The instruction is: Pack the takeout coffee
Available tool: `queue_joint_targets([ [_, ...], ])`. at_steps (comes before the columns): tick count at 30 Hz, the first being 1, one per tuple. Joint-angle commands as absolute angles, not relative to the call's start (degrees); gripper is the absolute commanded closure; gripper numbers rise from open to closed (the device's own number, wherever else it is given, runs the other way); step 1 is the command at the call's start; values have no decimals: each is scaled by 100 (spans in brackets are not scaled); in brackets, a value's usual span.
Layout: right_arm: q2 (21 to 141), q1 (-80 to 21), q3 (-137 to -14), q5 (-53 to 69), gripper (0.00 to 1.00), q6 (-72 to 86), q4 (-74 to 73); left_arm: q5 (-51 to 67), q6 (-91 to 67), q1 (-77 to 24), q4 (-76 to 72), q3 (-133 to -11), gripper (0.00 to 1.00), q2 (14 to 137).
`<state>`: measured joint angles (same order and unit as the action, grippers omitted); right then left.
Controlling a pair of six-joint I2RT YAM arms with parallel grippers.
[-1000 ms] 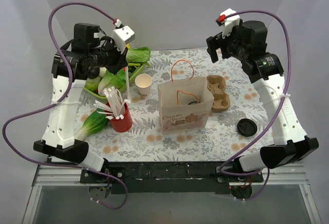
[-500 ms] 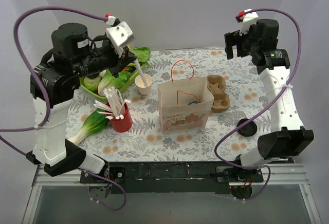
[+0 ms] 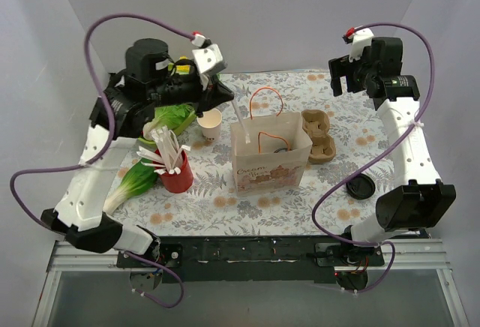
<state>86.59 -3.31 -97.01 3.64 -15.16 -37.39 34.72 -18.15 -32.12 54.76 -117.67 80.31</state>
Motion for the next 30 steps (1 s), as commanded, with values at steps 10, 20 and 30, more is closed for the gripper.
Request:
queue_joint_targets([
  [10, 7717, -281, -9272, 632, 2, -1511, -3700, 3411, -1704, -3296, 4519, -10890, 28, 8191],
  [20, 8321, -299, -10806, -341, 2, -485, -4227, 775, -2619, -3200, 3314, -10179, 2, 7875],
  [30, 8947, -290, -12611, -589, 2, -176, -4738, -606, -2988, -2418, 2330, -10177, 2, 8121],
])
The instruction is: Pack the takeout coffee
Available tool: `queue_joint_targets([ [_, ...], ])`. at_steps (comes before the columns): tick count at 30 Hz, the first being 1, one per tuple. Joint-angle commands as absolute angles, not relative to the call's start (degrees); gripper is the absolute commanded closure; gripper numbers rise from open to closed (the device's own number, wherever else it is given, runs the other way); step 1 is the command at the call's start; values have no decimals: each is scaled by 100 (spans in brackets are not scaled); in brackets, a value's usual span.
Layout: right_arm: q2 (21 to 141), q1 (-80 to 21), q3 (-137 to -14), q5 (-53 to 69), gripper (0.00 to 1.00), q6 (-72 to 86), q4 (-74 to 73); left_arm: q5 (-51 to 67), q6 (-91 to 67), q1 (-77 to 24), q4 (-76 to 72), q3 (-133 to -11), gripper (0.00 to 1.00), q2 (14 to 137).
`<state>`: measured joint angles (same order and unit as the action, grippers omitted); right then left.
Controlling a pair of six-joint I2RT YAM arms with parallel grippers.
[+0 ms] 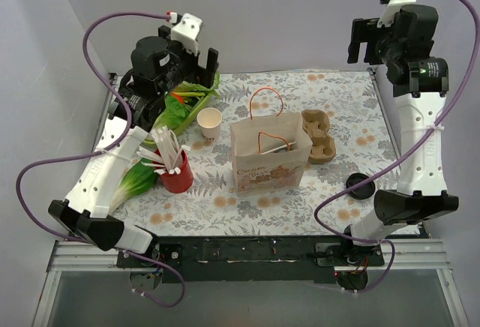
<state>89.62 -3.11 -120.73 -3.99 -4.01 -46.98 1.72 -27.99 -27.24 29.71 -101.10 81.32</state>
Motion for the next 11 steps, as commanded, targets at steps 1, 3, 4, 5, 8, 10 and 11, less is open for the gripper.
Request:
queue_joint_targets([
  [1, 8939, -290, -12673, -606, 2, -176, -4694, -606, -3084, -2234, 2225, -10204, 2, 8147],
  [3, 8772, -281, -12499, -677, 2, -185, -4308, -606, -3181, -2066, 2127, -10257, 2, 8261],
  [4, 8667, -290, -12194, -677, 2, -185, -4141, -615, -3216, -1935, 2066, -10309, 2, 8305],
  [5, 8466, -290, -12025, -677, 2, -185, -3739, -615, -3234, -1899, 2057, -10327, 2, 8384],
  [8, 8358, -290, -11812, -650, 2, -211, -3472, -615, -3243, -1854, 1995, -10389, 2, 8499],
  [10, 8498, -290, -12040, -720, 2, -167, -3647, -554, -3261, -1863, 1943, -10415, 2, 8552],
  [11, 8569, -299, -12145, -764, 2, -176, -3656, -545, -3287, -1855, 1934, -10476, 2, 8578],
])
